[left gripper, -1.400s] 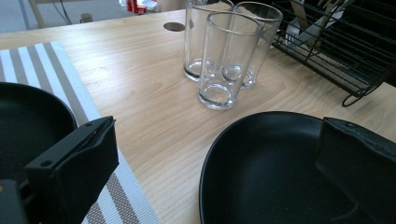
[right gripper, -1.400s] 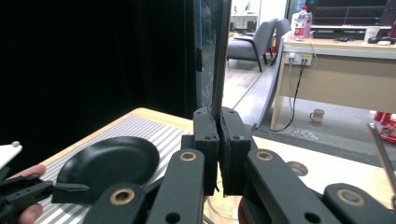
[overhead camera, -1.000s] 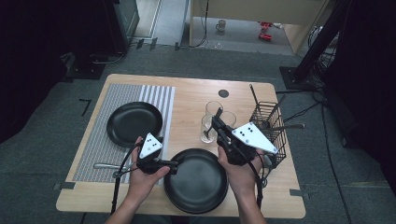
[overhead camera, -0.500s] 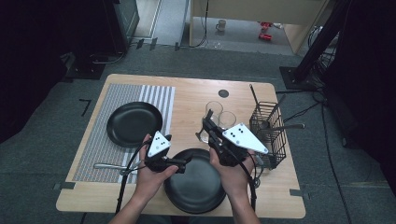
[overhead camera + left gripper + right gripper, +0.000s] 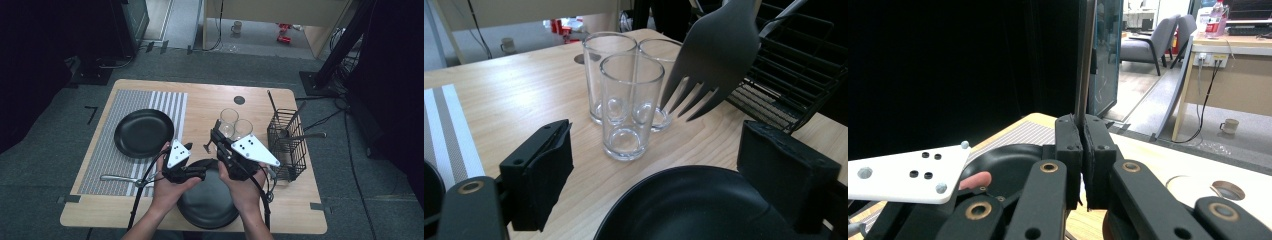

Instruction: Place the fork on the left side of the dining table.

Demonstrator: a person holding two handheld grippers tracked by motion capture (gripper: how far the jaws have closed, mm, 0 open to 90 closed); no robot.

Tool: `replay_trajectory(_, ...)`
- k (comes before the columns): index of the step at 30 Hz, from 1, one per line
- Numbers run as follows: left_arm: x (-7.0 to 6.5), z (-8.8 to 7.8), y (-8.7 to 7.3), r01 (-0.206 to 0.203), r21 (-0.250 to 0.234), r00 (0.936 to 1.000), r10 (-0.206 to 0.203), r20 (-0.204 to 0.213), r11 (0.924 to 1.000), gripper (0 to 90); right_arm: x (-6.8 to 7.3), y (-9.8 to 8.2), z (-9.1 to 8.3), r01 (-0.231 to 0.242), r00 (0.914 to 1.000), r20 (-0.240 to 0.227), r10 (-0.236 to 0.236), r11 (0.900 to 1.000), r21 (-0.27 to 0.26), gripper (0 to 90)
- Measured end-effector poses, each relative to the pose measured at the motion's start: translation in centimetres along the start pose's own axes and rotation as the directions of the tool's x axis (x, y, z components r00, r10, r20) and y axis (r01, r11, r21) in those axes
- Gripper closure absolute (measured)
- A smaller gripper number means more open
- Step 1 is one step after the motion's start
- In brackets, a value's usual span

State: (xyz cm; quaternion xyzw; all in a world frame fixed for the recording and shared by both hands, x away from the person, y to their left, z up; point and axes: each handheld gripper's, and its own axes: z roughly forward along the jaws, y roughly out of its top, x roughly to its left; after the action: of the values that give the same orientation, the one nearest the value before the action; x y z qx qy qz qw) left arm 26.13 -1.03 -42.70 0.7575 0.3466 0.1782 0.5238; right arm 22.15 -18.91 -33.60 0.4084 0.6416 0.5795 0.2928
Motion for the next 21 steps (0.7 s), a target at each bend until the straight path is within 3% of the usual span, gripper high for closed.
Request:
replay_trajectory(8, -0.6, 0.2, 0.1, -0.008, -0.043, 0.9992, 0.006, -0.039, 0.9990, 26.6, 0.4, -0.5, 0.2, -0.008, 1.0000, -0.005, 0.008, 1.000, 0.005, 88.1)
replay_trajectory(16, -0.7, 0.3, 0.2, -0.006, -0.057, 0.9971, 0.001, -0.077, 0.9984, 40.8, 0.5, -0.9, 0.3, -0.019, 0.9998, -0.004, 0.019, 1.000, 0.008, 88.0)
replay_trajectory(21, -1.1, 0.3, 0.1, -0.039, -0.062, 0.9947, 0.033, -0.098, 0.9973, 48.2, 0.6, -1.1, 0.3, -0.027, 0.9996, 0.002, 0.027, 1.000, 0.007, 88.0)
